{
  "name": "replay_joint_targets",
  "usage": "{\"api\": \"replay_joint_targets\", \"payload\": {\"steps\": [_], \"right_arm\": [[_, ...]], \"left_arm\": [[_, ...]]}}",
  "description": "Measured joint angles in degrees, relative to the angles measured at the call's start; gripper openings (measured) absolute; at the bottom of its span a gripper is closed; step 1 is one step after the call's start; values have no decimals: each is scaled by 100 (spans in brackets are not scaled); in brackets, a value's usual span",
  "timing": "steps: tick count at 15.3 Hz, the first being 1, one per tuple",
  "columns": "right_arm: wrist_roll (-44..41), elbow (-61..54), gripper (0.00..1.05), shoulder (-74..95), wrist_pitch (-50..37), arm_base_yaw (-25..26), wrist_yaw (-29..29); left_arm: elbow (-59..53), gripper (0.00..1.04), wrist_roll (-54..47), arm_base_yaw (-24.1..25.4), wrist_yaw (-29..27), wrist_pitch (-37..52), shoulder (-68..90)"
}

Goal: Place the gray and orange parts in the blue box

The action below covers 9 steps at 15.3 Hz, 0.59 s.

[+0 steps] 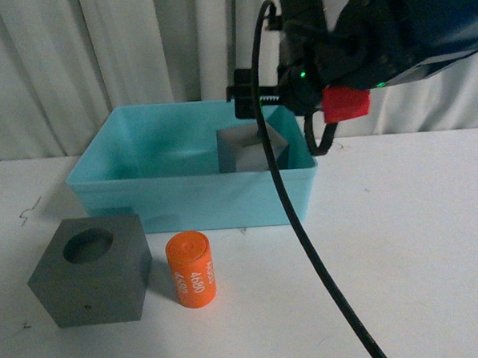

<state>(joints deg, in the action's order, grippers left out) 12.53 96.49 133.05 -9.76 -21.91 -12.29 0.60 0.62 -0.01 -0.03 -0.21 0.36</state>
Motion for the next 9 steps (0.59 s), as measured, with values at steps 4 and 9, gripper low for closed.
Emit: {"api": "replay_joint_targets", "payload": {"steps": [4, 9], "right_arm": [[494, -3257, 98, -3832, -1108, 855, 225], [184, -8352, 76, -7425, -2511, 1646, 682]], "left_arm": [[0, 98, 0, 0, 0, 0, 0], [0, 98, 0, 0, 4, 7, 0]]}}
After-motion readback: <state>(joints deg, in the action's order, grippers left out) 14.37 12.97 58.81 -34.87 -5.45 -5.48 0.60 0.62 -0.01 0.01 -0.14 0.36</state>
